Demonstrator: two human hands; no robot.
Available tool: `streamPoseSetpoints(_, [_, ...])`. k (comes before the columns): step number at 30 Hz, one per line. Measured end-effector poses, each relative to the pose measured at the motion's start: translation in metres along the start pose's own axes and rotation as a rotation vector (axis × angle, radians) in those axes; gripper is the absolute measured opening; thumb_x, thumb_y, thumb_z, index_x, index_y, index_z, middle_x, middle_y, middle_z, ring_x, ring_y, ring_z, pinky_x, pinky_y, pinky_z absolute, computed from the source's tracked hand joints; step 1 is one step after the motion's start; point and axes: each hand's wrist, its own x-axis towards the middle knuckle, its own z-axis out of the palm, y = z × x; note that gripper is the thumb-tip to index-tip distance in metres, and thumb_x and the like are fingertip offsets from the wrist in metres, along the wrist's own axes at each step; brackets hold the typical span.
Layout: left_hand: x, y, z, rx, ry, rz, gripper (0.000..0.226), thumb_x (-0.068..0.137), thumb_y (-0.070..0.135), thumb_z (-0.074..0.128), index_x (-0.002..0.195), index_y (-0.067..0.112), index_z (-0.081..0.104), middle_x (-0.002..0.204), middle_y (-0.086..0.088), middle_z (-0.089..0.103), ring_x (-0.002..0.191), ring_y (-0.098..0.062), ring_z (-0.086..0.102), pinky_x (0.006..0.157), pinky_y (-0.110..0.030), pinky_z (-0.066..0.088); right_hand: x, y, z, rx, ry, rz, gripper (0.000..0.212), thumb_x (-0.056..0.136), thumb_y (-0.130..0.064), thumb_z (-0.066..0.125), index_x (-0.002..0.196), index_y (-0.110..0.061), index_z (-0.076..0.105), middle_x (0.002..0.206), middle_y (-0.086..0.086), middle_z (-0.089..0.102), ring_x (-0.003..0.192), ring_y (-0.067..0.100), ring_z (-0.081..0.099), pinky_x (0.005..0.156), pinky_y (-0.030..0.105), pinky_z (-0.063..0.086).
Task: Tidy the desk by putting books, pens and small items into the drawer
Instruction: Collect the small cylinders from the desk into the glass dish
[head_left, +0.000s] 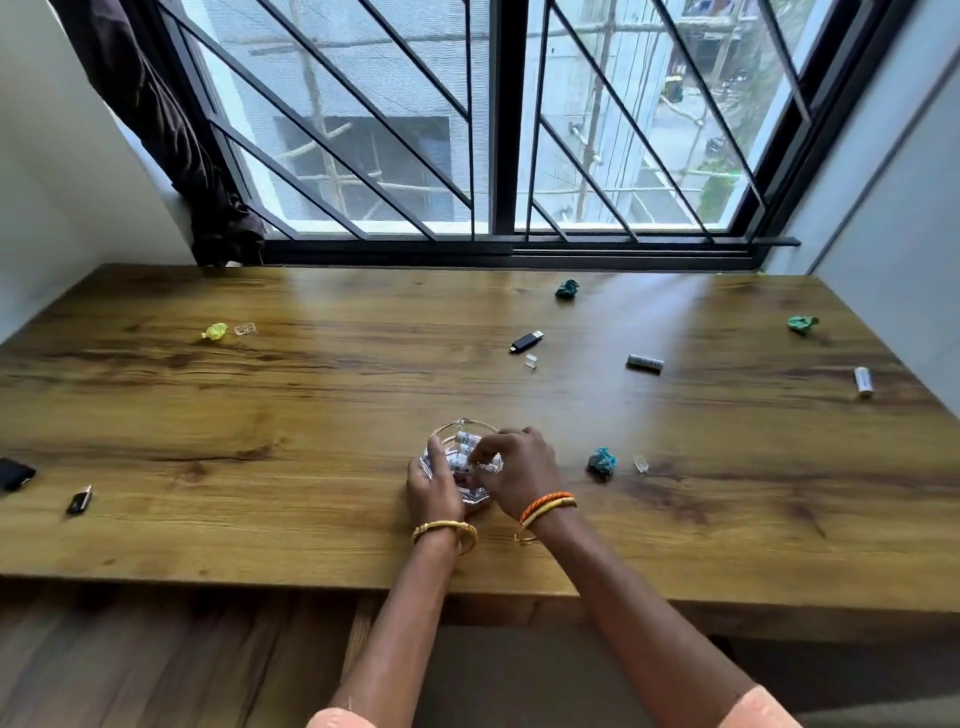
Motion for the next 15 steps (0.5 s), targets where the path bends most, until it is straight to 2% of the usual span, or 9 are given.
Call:
streamPoseSetpoints(4, [-0.010,-0.001,0.008,0.020,-0.009,-0.008,0.052,0.096,0.045,0.044,0.113,-0.001,0.057,0.116,-0.021,0.062,0.103,-0.037,0.059,0.088,-0.043,0.049,-0.003,0.009,-0.007,-0.017,-0.014,0.056,0.015,0.073,-0.024,0.076,0.087,-0.019,0.074,0.098,0.002,0.069,0.100,0.023,0.052,0.083,0.029,0.041])
streamPoseSetpoints(7, [-0.013,-0.002,0.017,-0.003,-0.039,-0.038,0.053,0.093,0.052,0.045,0.106,0.003,0.058,0.112,-0.021,0.064,0.100,-0.037,0.061,0.087,-0.048,0.051,-0.005,0.016,-0.015,0.047,-0.002,0.083,0.012,0.074,-0.024,0.076,0.084,-0.017,0.075,0.091,0.004,0.071,0.089,0.019,0.057,0.080,0.029,0.046])
streamPoseSetpoints(8, [-0.012,-0.006,0.022,-0.013,-0.056,-0.054,0.050,0.091,0.054,0.046,0.100,0.006,0.058,0.110,-0.021,0.064,0.097,-0.037,0.063,0.086,-0.050,0.052,-0.003,0.021,-0.022,0.093,0.017,0.089,0.010,0.075,-0.021,0.075,0.083,-0.016,0.076,0.089,0.005,0.072,0.083,0.017,0.058,0.078,0.030,0.049])
streamPoseSetpoints(10, [-0.010,-0.010,0.031,-0.040,-0.071,-0.083,0.039,0.089,0.056,0.049,0.080,0.018,0.053,0.105,-0.021,0.066,0.092,-0.037,0.065,0.083,-0.052,0.054,0.010,0.036,-0.044,0.174,0.154,0.106,0.007,0.077,-0.013,0.071,0.082,-0.011,0.076,0.086,0.009,0.072,0.076,0.014,0.057,0.078,0.031,0.051])
streamPoseSetpoints(12, [-0.012,-0.009,0.038,-0.031,-0.073,-0.084,0.036,0.090,0.053,0.050,0.075,0.021,0.050,0.103,-0.021,0.067,0.092,-0.036,0.066,0.083,-0.050,0.054,0.036,0.063,-0.076,0.150,0.333,0.155,0.012,0.079,-0.006,0.066,0.087,-0.006,0.075,0.091,0.014,0.072,0.082,0.018,0.061,0.083,0.028,0.046])
streamPoseSetpoints(13, [-0.013,-0.006,0.039,-0.020,-0.071,-0.077,0.035,0.091,0.052,0.050,0.078,0.020,0.051,0.103,-0.021,0.067,0.092,-0.035,0.065,0.084,-0.049,0.054,0.050,0.078,-0.093,0.086,0.389,0.196,0.017,0.081,-0.005,0.063,0.094,-0.006,0.073,0.099,0.016,0.070,0.091,0.023,0.062,0.087,0.027,0.044])
streamPoseSetpoints(15, [-0.015,-0.003,0.040,-0.004,-0.073,-0.071,0.037,0.092,0.049,0.049,0.085,0.013,0.054,0.102,-0.019,0.067,0.092,-0.033,0.065,0.084,-0.046,0.054,0.076,0.111,-0.119,-0.079,0.373,0.333,0.033,0.083,-0.005,0.057,0.115,-0.010,0.065,0.122,0.018,0.057,0.113,0.033,0.053,0.096,0.032,0.041])
